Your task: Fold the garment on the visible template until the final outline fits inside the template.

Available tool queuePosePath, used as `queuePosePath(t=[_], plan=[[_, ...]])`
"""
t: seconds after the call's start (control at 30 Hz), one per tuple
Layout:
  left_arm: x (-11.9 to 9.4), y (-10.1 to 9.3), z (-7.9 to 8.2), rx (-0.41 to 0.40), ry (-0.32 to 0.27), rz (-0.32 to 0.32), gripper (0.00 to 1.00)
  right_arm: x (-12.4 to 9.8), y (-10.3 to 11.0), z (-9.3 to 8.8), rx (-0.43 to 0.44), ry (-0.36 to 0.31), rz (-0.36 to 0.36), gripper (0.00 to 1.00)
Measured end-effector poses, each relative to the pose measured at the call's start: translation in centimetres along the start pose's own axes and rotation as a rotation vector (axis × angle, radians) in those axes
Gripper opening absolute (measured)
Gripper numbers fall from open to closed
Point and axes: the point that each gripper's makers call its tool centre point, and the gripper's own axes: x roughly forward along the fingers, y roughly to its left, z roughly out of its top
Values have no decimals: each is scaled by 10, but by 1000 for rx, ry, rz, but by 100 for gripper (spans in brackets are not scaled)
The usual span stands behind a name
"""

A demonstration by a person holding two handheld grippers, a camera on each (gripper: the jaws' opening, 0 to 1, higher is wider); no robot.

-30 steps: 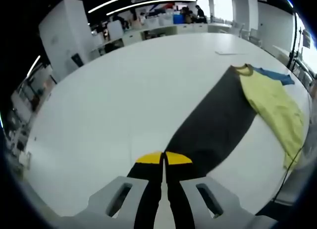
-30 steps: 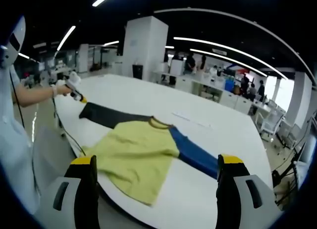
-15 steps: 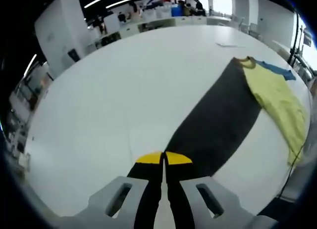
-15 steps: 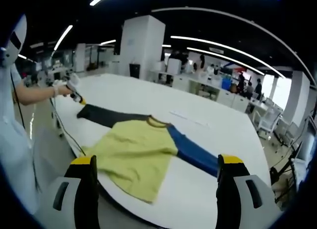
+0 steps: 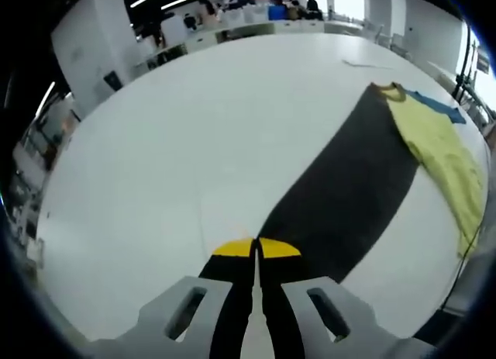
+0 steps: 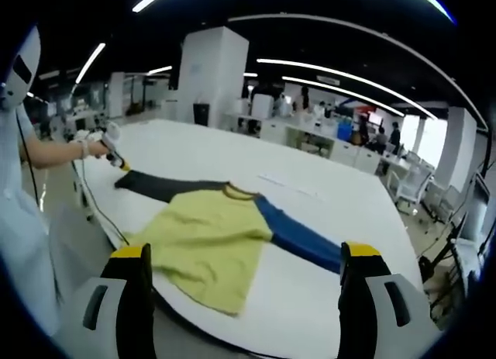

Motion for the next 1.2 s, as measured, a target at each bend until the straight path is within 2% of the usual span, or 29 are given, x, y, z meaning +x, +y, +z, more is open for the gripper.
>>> queuePosePath(t=[0.2,0.27,0.6,0.7,0.73,0.83,0.93,1.0,1.07,1.2], plan=[[10,2,-5,19,24,6,0,0,2,-2,-3,9,-2,100],[11,2,-6,53,37,16,0,0,-1,-2,-3,7,-21,100],[12,0,-5,60,24,23,0,0,-5,-1,9,11,-41,100],[11,2,-3,108,9,44,0,0,-4,-1,9,10,-40,100],[9,1,-3,103,8,45,1,1,-4,-1,8,12,-37,100],[1,1,6,91,-33,65,15,1,-2,0,5,15,-35,100],[-10,-10,17,121,-72,50,11,2,0,0,9,16,-32,100],[-13,-19,21,119,-92,26,14,3,3,-2,11,22,-30,100],[-12,-32,21,111,-95,-11,19,4,5,-2,18,18,-27,100],[-11,-53,16,129,-96,-48,18,3,7,-2,21,22,-25,100]])
